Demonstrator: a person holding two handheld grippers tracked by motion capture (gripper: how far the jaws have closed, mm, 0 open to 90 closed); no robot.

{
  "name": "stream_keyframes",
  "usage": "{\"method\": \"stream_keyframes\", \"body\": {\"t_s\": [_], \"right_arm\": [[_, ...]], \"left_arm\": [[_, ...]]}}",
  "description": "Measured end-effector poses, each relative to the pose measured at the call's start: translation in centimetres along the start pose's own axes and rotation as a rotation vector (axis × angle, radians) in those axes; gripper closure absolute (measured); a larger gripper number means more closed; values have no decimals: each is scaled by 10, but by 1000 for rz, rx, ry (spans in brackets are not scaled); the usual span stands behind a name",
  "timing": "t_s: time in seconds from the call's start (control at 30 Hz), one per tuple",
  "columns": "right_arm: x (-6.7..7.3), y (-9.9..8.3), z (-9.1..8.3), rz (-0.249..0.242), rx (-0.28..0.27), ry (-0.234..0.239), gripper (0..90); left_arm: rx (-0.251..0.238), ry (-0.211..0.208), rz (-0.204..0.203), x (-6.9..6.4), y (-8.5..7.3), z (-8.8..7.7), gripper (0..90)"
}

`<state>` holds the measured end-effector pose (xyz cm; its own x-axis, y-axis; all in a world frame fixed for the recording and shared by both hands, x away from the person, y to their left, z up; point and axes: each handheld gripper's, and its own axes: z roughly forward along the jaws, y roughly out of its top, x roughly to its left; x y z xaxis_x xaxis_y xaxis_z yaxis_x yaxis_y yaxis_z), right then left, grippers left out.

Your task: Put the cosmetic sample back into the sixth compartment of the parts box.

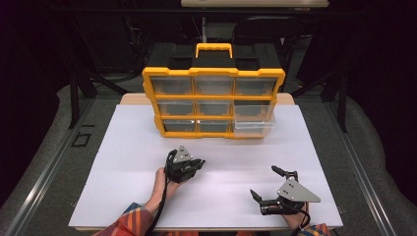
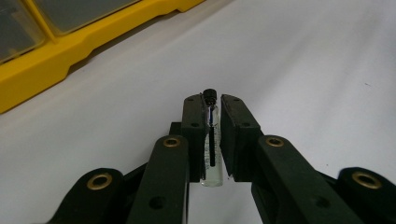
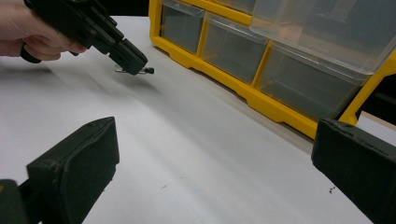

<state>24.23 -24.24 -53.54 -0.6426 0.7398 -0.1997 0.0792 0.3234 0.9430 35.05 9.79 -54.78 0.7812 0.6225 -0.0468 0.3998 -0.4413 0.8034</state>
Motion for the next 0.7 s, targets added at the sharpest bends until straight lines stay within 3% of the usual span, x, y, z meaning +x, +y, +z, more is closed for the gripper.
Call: {"method": "stream_keyframes", "body": {"t_s": [0.47, 0.7], "right_arm": [[1, 0, 2, 2, -2, 7, 2], [4, 0, 2, -6, 4, 10, 2]], "left_arm": [[-10, -16, 14, 0, 11, 6, 799], [-38, -30, -2, 1, 18, 4, 799]]}}
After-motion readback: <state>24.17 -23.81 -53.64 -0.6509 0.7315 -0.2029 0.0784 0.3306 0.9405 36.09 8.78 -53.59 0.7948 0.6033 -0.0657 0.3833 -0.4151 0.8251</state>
